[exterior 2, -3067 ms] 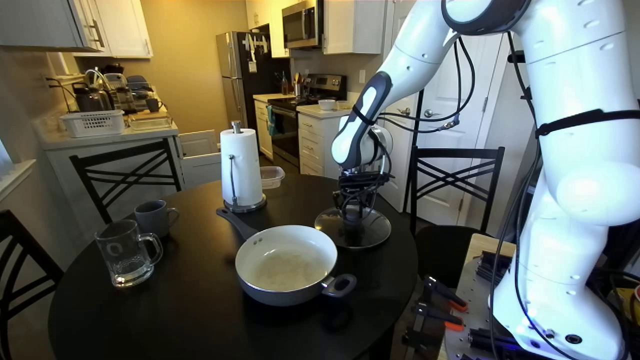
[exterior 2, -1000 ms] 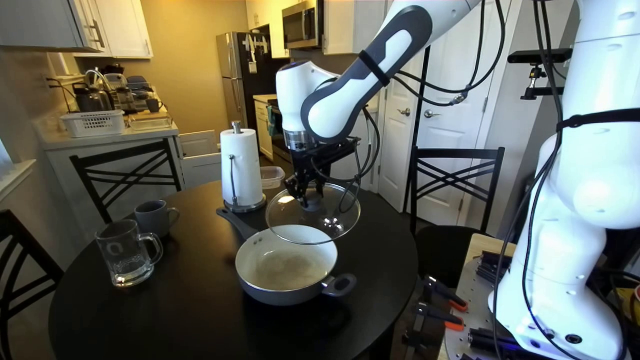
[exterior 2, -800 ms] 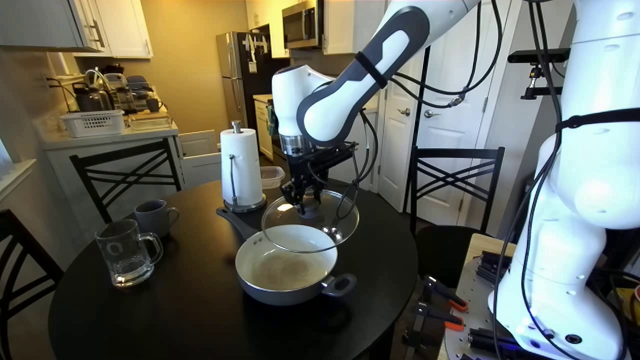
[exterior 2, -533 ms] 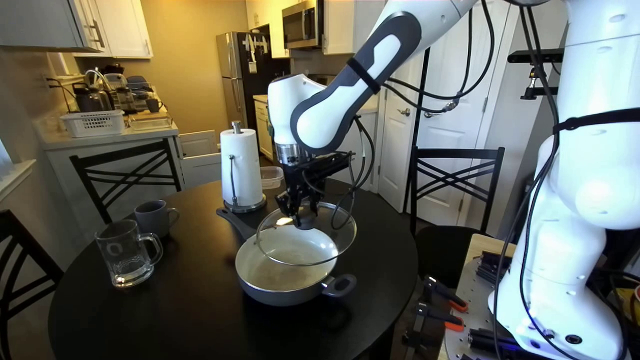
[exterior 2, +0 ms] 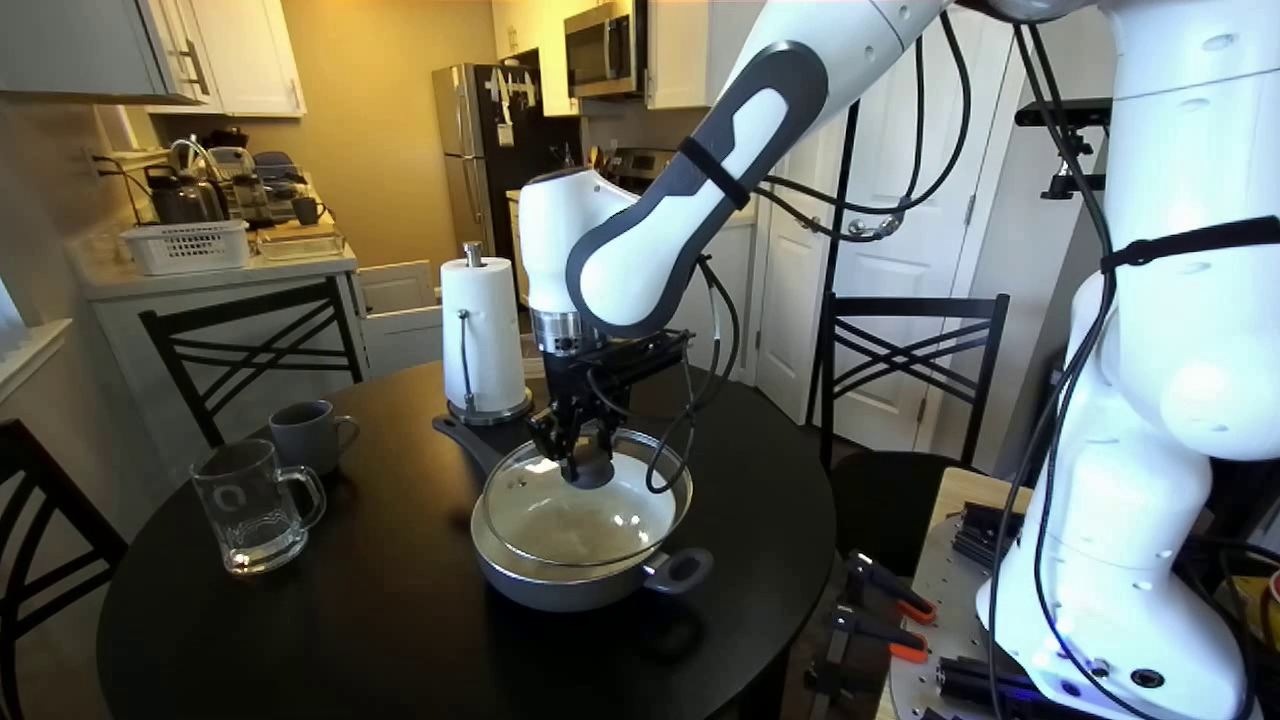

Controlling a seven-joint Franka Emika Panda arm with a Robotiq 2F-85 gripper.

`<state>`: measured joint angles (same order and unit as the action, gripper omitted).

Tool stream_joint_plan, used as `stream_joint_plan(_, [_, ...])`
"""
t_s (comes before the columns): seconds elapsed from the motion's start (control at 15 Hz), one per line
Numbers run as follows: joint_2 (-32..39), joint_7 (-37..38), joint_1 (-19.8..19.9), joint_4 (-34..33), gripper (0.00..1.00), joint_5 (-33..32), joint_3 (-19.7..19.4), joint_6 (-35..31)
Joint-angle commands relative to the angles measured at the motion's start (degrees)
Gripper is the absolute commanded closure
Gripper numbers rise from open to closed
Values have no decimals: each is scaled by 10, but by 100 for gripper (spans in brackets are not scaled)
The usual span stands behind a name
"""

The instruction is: Place the lid on the pan

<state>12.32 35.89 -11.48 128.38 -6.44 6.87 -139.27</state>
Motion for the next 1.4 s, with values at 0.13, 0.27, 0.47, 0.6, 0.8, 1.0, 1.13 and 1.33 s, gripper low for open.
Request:
stream_joint_plan(0.13, [25, -28, -4, -24, 67, 41, 0, 8])
stream_joint_plan(0.27, [33, -33, -2, -27, 67, 50, -1, 5])
stream_joint_plan(0.47, [37, -42, 0, -33, 67, 65, -3, 5])
stream_joint_plan(0.6, [35, -47, 0, -36, 67, 72, -4, 5])
stream_joint_plan(0.8, [37, -48, -1, -42, 67, 80, -6, 2])
stream_joint_plan(1.0, [46, -41, -4, -47, 67, 77, -9, 0])
stream_joint_plan(1.13, [53, -35, -6, -48, 67, 71, -13, -4])
stream_joint_plan(1.33, [60, -28, -9, -50, 67, 65, -19, -12])
